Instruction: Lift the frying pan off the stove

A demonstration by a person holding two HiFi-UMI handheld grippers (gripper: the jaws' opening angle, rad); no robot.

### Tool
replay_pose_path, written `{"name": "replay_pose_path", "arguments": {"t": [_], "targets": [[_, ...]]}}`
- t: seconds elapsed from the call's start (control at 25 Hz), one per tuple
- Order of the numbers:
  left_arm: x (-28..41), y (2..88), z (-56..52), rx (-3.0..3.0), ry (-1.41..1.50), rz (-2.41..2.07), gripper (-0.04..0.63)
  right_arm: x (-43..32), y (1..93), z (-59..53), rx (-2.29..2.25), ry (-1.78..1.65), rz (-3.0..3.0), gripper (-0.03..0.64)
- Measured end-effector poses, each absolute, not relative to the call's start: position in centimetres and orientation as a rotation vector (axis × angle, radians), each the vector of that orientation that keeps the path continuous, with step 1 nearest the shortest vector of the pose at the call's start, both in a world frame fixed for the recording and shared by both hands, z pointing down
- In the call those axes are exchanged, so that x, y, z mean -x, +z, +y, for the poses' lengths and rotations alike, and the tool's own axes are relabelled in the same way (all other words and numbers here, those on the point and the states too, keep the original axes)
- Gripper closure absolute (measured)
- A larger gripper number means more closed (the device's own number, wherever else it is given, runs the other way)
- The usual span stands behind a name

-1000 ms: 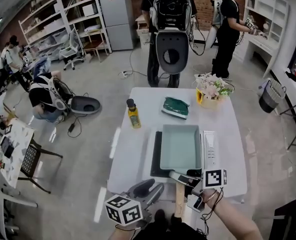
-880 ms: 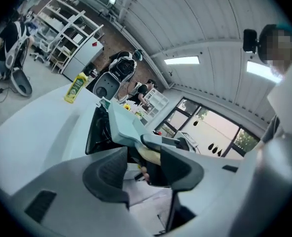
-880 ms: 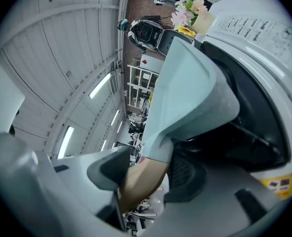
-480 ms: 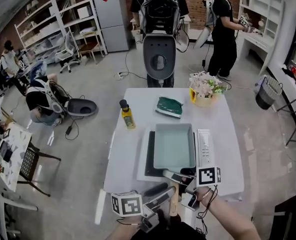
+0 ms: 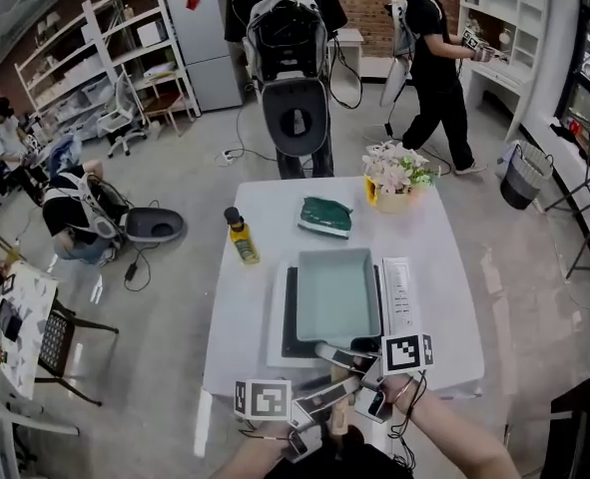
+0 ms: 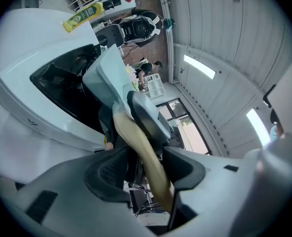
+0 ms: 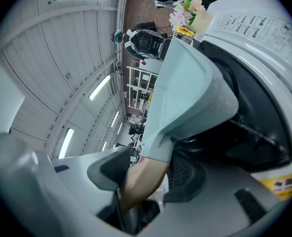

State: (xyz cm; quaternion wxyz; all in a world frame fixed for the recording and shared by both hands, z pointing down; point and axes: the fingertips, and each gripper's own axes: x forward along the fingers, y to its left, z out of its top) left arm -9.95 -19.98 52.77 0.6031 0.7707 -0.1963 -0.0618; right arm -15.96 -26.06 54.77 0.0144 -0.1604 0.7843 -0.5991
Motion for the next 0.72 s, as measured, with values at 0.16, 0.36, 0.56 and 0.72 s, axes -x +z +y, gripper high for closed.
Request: {"name": "replay_pose_path", "arguments": {"t": [0.16, 0.36, 0.56, 0.72], "targets": [[9.41, 52.56, -20.16, -1.765, -0.149, -0.391, 0.418, 15.92, 54.77, -26.15, 0.498, -1.868, 2.428, 0.408], [9.21, 52.54, -19.84, -1.756, -0.131, -0.346, 0.437, 15.94, 54.87, -26.05, 0.505, -1.868, 2.418, 0.41], [9.31, 52.34, -19.72, -1.754, -0.127, -0.342, 0.447, 16.02, 54.68, -25.96, 0.507, -1.864, 2.42, 0.41], [9.26, 52.42, -19.6, -1.765, -0.102, -0.349, 0.453, 16.02, 54.64, -25.9, 0.508, -1.851, 2.43, 0.411]]}}
